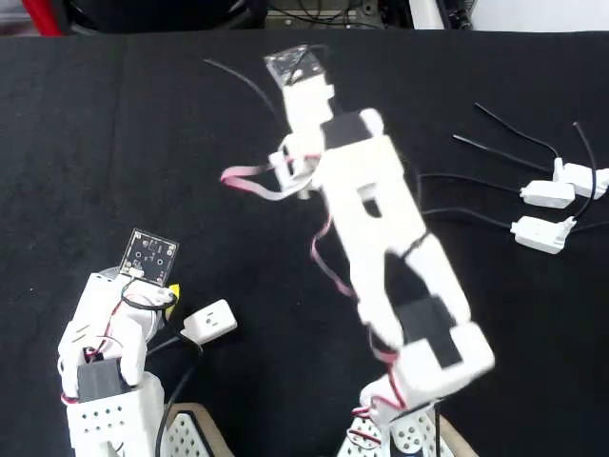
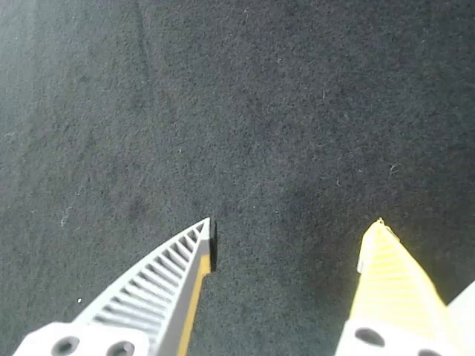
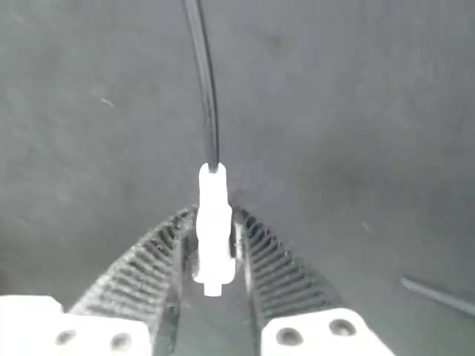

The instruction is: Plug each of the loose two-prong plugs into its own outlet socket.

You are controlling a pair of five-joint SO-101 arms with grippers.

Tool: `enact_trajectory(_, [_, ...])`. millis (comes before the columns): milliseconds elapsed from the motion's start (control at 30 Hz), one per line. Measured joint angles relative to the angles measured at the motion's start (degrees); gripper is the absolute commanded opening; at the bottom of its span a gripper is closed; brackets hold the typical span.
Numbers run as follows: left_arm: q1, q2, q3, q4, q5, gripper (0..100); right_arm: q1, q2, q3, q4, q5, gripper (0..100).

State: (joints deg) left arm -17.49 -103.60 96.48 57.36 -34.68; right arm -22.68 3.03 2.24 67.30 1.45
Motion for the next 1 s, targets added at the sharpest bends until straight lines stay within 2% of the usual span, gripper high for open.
enact_trajectory(300, [1.85, 0.0, 0.0, 0.0, 0.44, 31, -9.49, -29.98, 40.0, -33.58, -4.66, 1.2])
enact_trajectory(433, [4.84, 0.0, 0.0, -5.1, 6.59, 31, -12.04, -43.25, 54.51, -44.31, -7.12, 1.2])
enact_trajectory(733, [12.66, 0.0, 0.0, -20.66, 21.45, 31, -14.51, -62.77, 70.86, -54.86, -20.66, 1.2])
enact_trajectory(867, [19.69, 0.0, 0.0, -23.38, 25.58, 31, -17.58, -64.79, 72.79, -55.03, -21.63, 1.2])
enact_trajectory(1000, [25.41, 0.0, -0.09, -23.38, 26.29, 31, -18.02, -66.02, 73.23, -54.95, -21.71, 1.2])
